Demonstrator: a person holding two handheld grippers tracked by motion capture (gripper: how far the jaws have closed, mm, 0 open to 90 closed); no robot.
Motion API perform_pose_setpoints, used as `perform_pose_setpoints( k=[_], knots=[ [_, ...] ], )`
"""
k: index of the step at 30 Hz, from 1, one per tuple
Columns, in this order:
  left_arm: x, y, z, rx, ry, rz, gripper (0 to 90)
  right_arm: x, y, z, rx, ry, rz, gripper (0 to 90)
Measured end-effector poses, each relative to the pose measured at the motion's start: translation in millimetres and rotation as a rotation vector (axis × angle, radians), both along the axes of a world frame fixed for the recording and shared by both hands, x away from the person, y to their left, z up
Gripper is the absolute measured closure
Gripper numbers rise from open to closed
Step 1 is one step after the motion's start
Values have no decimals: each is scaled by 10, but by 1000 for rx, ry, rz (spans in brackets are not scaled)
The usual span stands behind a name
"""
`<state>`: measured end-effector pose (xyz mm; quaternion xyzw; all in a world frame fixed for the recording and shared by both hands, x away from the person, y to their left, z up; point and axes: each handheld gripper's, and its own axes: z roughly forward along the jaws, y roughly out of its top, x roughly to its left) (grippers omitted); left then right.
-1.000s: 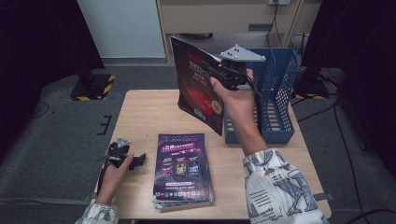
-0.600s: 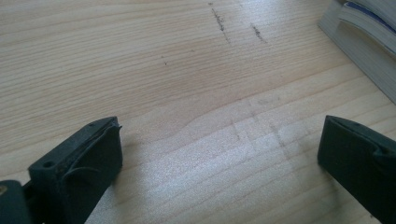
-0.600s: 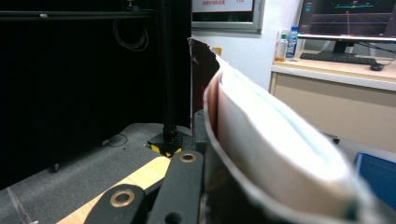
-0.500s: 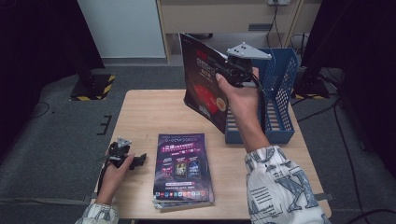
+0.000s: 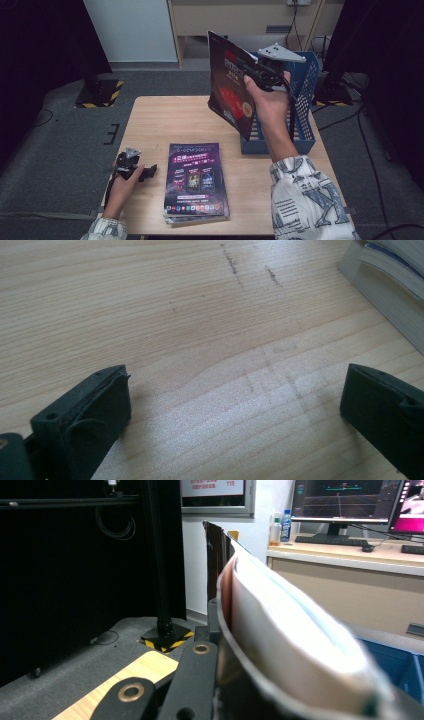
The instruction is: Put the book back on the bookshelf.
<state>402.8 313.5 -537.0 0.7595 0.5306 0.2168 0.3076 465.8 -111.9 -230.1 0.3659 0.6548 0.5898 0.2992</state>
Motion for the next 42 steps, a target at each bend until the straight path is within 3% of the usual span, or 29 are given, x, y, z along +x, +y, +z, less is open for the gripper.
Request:
perform_pose_setpoints(
  k=[20,42],
  knots=[
    [3,-13,-1,0,-1,-6,0,-16,-424,17,24,3,-99,868],
    [5,-17,-1,0,-1,-7,0,-88,-768,-35,25,18,-147,868]
  ],
)
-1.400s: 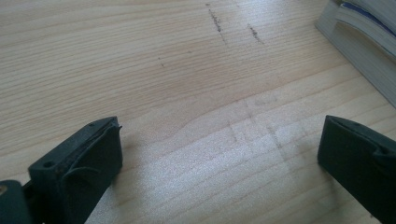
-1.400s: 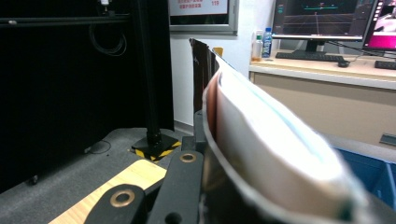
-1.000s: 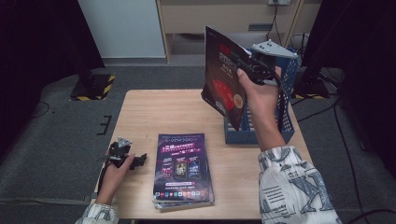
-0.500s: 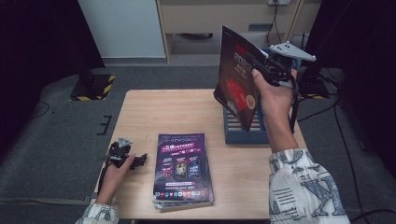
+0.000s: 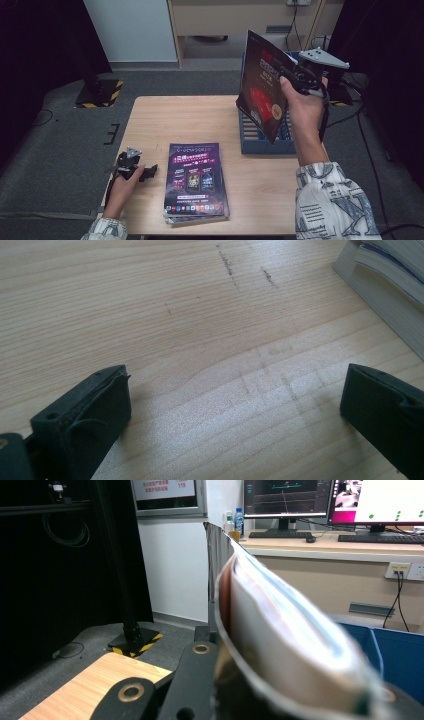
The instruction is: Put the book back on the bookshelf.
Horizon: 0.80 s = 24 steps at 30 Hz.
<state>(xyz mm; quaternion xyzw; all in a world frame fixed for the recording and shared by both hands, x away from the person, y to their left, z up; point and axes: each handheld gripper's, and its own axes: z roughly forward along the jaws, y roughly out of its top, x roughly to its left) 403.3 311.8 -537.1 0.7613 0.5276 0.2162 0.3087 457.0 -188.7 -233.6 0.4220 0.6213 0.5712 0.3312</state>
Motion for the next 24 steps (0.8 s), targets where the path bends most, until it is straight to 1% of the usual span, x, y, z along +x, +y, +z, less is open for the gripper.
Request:
perform_pose_setpoints(
  k=[13,18,24],
  knots=[
    [3,-6,0,-1,0,-2,0,-23,-181,-24,-11,15,-36,868],
    [3,-7,0,0,0,-2,0,39,-200,-55,-18,27,-59,868],
    [4,-8,0,0,0,-3,0,159,-191,-121,-33,44,-96,868]
  ],
)
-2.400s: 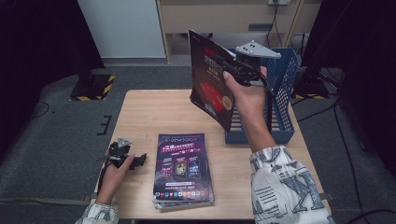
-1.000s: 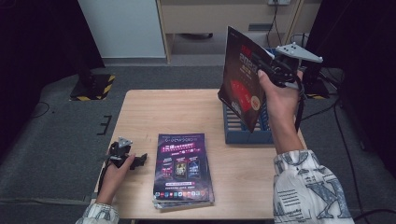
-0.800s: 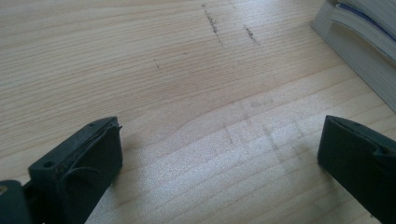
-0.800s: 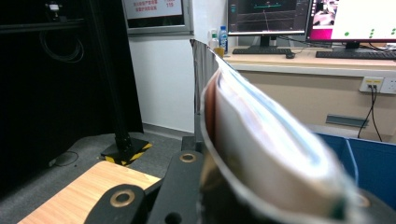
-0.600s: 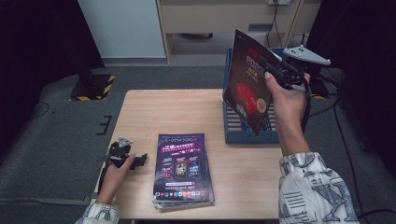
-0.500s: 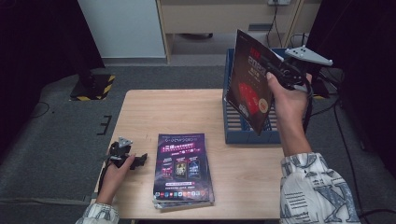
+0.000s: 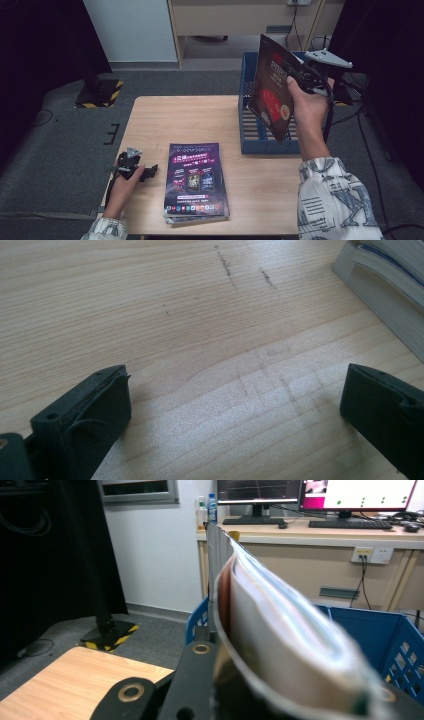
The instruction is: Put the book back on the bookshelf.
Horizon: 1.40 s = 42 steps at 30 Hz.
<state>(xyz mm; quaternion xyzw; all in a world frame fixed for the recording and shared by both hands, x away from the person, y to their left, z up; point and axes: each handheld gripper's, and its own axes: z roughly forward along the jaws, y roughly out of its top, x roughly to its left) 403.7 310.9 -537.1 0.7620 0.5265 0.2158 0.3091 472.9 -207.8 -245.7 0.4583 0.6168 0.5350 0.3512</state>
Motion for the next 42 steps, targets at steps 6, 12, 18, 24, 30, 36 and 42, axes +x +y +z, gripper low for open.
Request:
perform_pose_setpoints(
  k=[6,12,18,24,30,36,42],
  knots=[
    [-1,-3,0,0,0,-4,0,151,74,-67,-4,13,-35,868],
    [-1,-3,0,0,1,-4,0,314,223,-161,-14,18,-61,868],
    [-2,-7,1,0,1,-7,0,456,343,-281,-7,7,-92,869],
    [-2,-8,1,1,1,-10,0,544,433,-400,-21,0,-117,868],
    [-19,-20,-2,-1,-3,-15,0,577,458,-559,-22,-30,-137,868],
    [-19,-22,-2,-1,-2,-17,0,591,464,-736,-11,-36,-139,869],
    [-8,-32,-3,-3,-2,-16,0,623,515,-917,-11,-54,-144,868]
  ],
)
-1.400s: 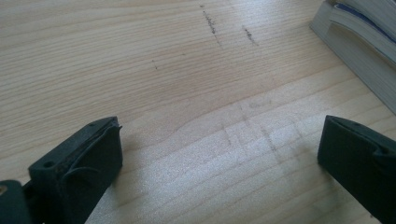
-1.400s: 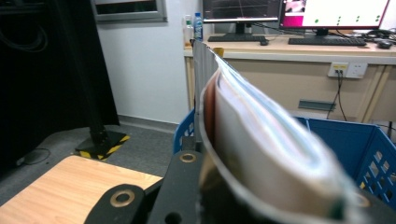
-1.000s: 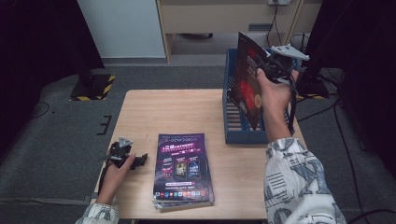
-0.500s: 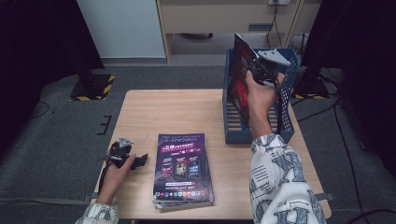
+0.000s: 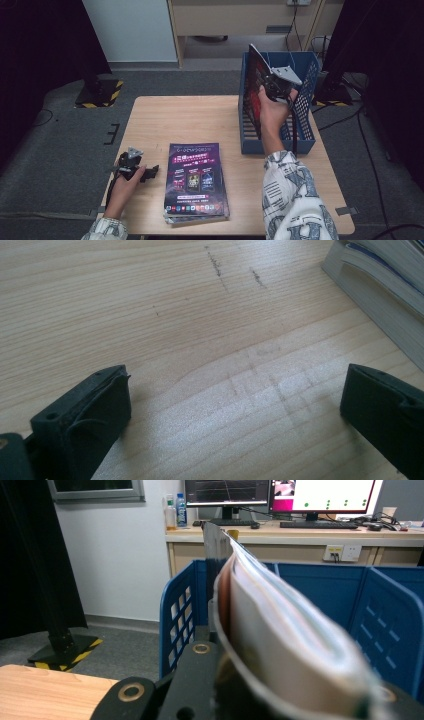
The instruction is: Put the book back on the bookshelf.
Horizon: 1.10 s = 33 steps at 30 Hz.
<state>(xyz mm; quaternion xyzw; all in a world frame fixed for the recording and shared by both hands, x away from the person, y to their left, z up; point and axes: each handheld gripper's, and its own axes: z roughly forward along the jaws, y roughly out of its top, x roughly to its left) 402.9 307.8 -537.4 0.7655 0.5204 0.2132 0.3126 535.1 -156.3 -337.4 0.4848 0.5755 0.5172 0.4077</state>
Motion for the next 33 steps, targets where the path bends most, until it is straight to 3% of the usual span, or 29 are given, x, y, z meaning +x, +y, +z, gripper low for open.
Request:
perform_pose_setpoints(
  k=[7,20,33],
  knots=[
    [-1,2,3,7,3,-3,0,-33,45,-142,-7,2,-6,869],
    [-1,-6,3,7,3,1,0,-63,43,-143,-28,0,-11,869],
    [1,-11,3,6,2,1,0,-47,76,-206,-18,17,-10,868]
  ],
)
